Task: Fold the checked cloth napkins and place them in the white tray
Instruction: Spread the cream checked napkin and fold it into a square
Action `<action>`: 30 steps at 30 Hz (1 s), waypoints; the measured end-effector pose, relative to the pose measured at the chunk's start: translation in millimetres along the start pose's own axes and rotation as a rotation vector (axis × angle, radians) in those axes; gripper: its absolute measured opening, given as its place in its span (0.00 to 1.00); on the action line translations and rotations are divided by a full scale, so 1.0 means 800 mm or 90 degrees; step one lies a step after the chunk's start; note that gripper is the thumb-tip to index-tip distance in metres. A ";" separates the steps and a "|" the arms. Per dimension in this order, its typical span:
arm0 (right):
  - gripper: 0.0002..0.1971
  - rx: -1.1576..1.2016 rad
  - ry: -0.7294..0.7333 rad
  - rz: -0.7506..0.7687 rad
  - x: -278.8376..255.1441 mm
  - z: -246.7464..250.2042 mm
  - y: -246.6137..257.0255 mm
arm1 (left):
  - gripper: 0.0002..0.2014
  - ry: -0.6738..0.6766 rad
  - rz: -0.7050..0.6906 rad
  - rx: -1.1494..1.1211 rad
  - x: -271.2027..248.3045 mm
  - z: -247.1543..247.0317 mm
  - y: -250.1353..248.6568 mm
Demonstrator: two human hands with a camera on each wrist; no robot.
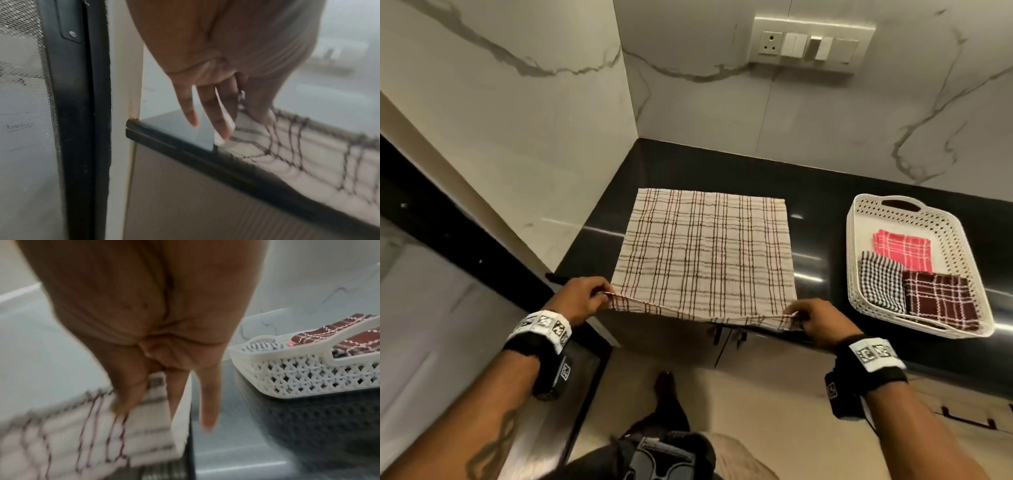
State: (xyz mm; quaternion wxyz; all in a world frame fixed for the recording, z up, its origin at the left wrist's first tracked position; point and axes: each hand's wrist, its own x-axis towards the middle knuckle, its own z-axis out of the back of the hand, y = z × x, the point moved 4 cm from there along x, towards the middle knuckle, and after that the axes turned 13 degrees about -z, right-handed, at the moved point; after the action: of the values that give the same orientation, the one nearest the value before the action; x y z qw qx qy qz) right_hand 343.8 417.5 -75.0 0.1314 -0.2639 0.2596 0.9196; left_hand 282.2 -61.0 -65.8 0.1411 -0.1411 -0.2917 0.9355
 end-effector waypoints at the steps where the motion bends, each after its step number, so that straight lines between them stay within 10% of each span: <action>1: 0.10 0.020 0.028 0.003 -0.008 0.013 0.003 | 0.06 0.007 -0.009 -0.025 -0.006 0.010 -0.006; 10: 0.04 0.405 -0.103 0.005 0.082 0.129 0.044 | 0.04 -0.177 -0.042 -0.126 0.112 0.090 -0.005; 19: 0.03 0.278 -0.290 -0.152 0.277 0.155 0.063 | 0.05 -0.162 0.006 -0.033 0.349 0.083 0.026; 30: 0.04 0.244 -0.332 -0.272 0.316 0.140 0.061 | 0.07 -0.157 0.045 0.007 0.388 0.059 0.046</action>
State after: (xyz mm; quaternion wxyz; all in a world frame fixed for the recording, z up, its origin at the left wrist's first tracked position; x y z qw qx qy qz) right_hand 69.8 464.8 -114.1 0.4289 -0.0401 0.3240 0.8423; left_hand -26.3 -6.2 -106.5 0.0714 -0.0344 -0.2967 0.9517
